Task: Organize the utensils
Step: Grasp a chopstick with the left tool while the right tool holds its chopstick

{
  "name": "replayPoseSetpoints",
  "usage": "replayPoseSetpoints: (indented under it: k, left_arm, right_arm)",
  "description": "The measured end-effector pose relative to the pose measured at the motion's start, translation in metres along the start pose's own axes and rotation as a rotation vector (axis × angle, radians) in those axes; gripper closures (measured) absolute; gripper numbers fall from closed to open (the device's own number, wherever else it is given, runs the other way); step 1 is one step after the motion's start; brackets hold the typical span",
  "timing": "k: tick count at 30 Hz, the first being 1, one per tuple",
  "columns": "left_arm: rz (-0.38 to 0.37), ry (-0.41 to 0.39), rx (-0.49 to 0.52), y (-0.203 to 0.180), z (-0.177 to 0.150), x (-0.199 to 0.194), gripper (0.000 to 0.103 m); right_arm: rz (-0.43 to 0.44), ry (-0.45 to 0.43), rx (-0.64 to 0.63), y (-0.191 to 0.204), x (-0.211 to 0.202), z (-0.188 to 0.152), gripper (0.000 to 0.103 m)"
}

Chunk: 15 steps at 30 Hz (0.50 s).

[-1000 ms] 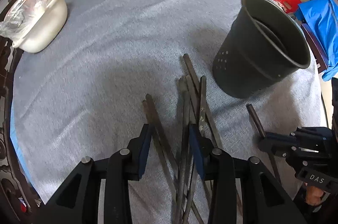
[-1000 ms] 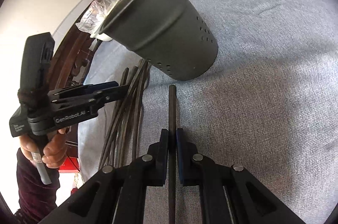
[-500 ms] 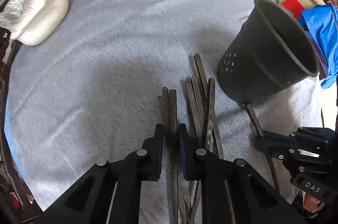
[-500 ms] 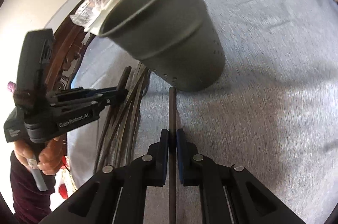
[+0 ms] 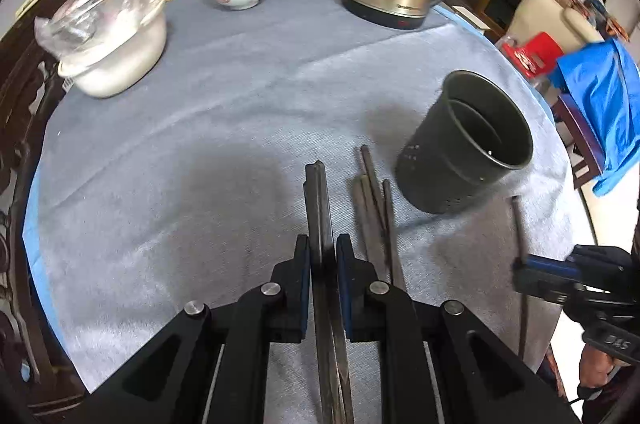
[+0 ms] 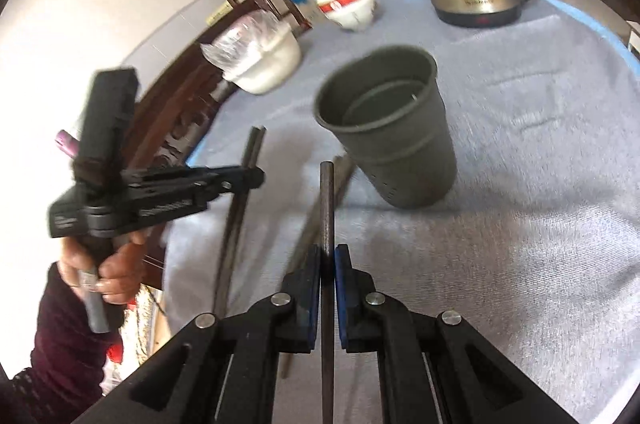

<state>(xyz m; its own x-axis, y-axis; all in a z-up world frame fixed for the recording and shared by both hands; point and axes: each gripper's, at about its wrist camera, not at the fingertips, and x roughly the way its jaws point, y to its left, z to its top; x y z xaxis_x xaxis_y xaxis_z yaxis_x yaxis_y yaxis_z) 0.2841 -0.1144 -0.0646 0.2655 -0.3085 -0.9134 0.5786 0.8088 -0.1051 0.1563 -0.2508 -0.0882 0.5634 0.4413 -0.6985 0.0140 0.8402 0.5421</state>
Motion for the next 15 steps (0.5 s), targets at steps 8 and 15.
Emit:
replayPoseSetpoints:
  k: [8,15]
  left_arm:
    - [-0.013,0.010,-0.094,0.023,-0.010,0.004,0.089]
    - [-0.015,0.019,-0.151,0.047,-0.015,0.014,0.082]
  right_arm:
    - [0.006,-0.034,-0.011,0.011,-0.018,-0.002,0.095]
    - [0.003,-0.044,-0.003,0.008,-0.025,-0.006,0.095]
